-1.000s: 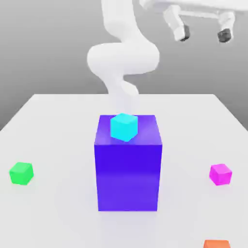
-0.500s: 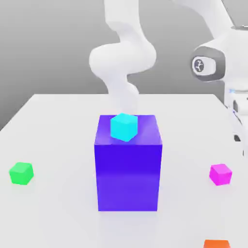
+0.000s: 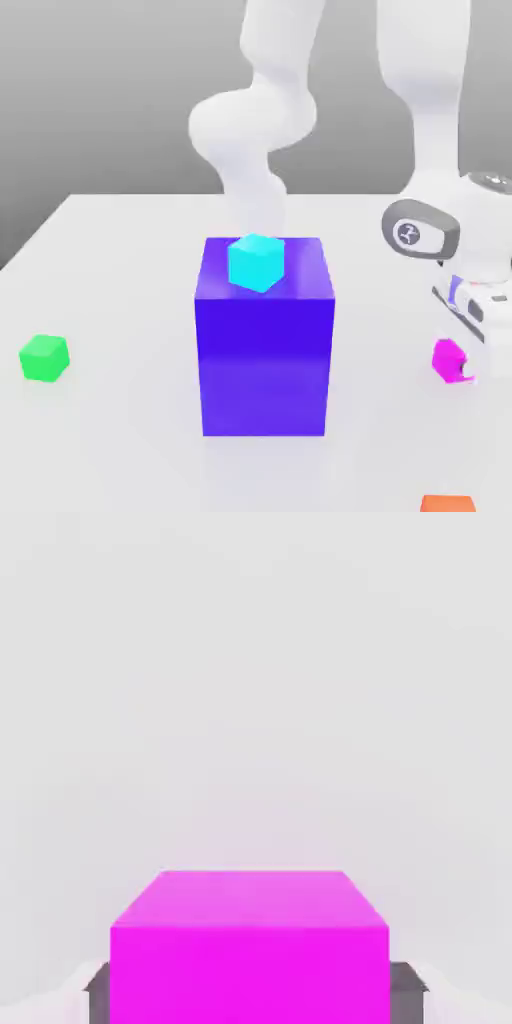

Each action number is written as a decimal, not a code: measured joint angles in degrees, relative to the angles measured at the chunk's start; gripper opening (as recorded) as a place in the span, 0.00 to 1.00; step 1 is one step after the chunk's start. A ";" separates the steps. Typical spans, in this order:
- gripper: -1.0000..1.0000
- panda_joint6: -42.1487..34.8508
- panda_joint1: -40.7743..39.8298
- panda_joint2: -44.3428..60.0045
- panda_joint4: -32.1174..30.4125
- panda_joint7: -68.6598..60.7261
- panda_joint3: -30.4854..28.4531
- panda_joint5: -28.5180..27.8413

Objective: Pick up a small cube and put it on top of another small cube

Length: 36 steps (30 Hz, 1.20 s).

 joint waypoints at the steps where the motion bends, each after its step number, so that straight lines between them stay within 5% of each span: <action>1: 0.00 0.54 0.29 0.65 0.13 0.16 -0.33 -0.19; 8: 0.00 -8.85 -2.32 -11.17 -2.22 -4.49 3.71 5.94; 14: 0.00 -10.01 -5.01 -14.10 7.34 -14.90 5.38 10.80; 36: 0.00 -17.59 -55.14 -21.19 6.86 -78.19 -18.55 9.32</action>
